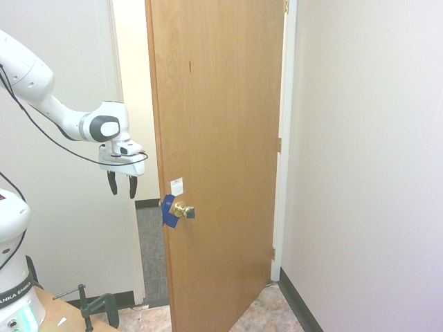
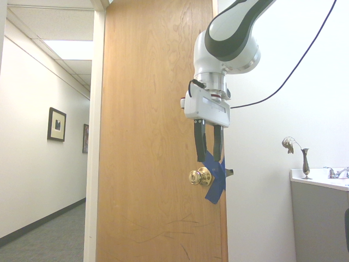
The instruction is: Close door
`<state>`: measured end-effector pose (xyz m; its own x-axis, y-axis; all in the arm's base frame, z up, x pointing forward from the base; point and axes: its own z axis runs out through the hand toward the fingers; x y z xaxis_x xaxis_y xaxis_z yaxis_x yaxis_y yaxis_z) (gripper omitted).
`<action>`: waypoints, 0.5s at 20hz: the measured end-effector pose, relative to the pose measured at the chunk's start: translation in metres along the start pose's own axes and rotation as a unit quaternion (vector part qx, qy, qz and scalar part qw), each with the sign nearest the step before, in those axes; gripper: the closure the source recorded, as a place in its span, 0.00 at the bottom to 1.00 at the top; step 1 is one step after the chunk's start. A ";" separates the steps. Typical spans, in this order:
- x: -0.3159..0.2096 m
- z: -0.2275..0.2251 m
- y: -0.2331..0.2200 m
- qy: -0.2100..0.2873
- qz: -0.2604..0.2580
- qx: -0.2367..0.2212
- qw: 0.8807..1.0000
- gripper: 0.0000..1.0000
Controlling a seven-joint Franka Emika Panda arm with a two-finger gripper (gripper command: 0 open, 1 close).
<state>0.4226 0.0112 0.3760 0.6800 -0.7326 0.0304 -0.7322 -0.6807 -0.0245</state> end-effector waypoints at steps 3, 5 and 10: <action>-0.001 -0.004 0.000 0.002 0.001 0.003 1.000 0.00; -0.006 -0.019 0.004 0.003 0.004 0.008 1.000 0.00; -0.023 -0.070 0.034 0.018 0.021 0.033 0.999 0.00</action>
<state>0.3797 0.0051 0.4449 0.6463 -0.7605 0.0632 -0.7550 -0.6492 -0.0923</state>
